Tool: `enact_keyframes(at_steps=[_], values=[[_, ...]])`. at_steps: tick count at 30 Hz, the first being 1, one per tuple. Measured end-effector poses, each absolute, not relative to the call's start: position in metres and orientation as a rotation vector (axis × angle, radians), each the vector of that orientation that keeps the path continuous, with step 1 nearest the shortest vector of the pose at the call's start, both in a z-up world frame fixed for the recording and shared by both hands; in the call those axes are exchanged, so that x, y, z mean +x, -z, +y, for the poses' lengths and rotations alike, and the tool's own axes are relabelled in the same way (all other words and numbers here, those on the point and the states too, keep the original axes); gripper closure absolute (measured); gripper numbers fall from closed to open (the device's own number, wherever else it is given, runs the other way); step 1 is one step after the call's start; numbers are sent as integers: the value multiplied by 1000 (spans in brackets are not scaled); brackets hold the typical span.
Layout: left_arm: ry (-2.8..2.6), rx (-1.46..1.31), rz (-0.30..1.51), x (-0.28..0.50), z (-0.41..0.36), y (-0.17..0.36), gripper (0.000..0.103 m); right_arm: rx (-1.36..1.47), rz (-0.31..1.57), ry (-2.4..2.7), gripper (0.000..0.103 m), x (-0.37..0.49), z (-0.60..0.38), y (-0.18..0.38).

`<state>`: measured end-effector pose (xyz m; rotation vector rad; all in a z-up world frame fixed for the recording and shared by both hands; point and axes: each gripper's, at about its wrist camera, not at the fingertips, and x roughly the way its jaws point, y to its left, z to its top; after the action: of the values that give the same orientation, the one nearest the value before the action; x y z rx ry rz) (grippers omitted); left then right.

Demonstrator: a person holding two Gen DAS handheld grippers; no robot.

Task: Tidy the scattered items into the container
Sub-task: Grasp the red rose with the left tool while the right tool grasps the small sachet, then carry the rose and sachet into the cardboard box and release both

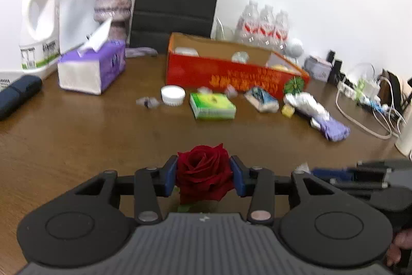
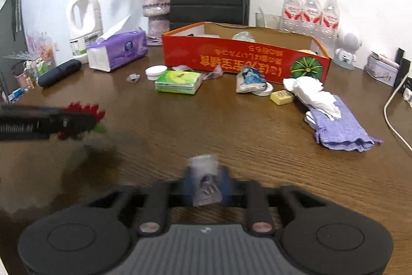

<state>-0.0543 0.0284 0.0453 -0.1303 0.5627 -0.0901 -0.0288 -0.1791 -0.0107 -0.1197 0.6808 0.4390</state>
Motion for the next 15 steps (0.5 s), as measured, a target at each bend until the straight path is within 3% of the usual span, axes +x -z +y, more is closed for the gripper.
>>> enact_keyframes(at_steps=[2,8,15], values=[[125,-137,523,-49,27,-54,61,-99,673,-439,93,-27,-181,7],[194,-115,480,-16,18,-77,63,-20,555,-410,93,-8,-208,-36],[184,-82,425,96,22,-126,63,39,443,-353,93,74,-237,-96]])
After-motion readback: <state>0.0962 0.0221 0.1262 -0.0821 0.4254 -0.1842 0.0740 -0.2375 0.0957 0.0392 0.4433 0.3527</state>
